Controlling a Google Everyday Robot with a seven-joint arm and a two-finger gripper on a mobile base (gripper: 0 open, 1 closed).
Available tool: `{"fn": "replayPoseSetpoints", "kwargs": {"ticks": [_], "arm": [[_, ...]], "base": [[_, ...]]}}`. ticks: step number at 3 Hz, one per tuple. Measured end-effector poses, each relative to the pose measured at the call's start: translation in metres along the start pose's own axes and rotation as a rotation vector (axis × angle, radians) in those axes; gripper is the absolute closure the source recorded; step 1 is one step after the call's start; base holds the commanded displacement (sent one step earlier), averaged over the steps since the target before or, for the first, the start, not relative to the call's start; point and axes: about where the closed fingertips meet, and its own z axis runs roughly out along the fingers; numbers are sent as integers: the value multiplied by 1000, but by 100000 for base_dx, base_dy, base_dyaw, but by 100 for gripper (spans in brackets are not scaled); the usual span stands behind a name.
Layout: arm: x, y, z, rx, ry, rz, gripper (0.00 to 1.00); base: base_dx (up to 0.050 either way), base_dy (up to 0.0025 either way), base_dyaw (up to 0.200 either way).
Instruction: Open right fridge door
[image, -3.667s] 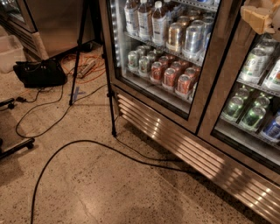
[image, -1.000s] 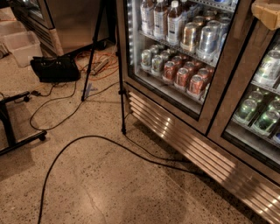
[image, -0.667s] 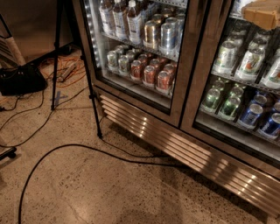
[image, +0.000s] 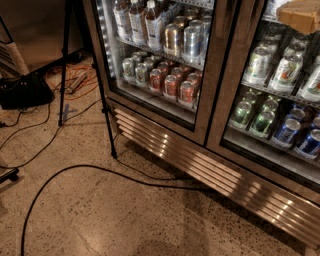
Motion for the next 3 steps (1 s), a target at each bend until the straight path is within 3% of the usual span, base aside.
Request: {"fn": "replayPoseSetpoints", "kwargs": {"ticks": [1, 2, 3], "arm": [[-2, 5, 1, 0, 0, 0, 58], [6, 21, 38, -48, -14, 21, 35], [4, 27, 39, -48, -14, 21, 11]], "base": [[0, 0, 0], [0, 0, 0], [0, 0, 0]]}}
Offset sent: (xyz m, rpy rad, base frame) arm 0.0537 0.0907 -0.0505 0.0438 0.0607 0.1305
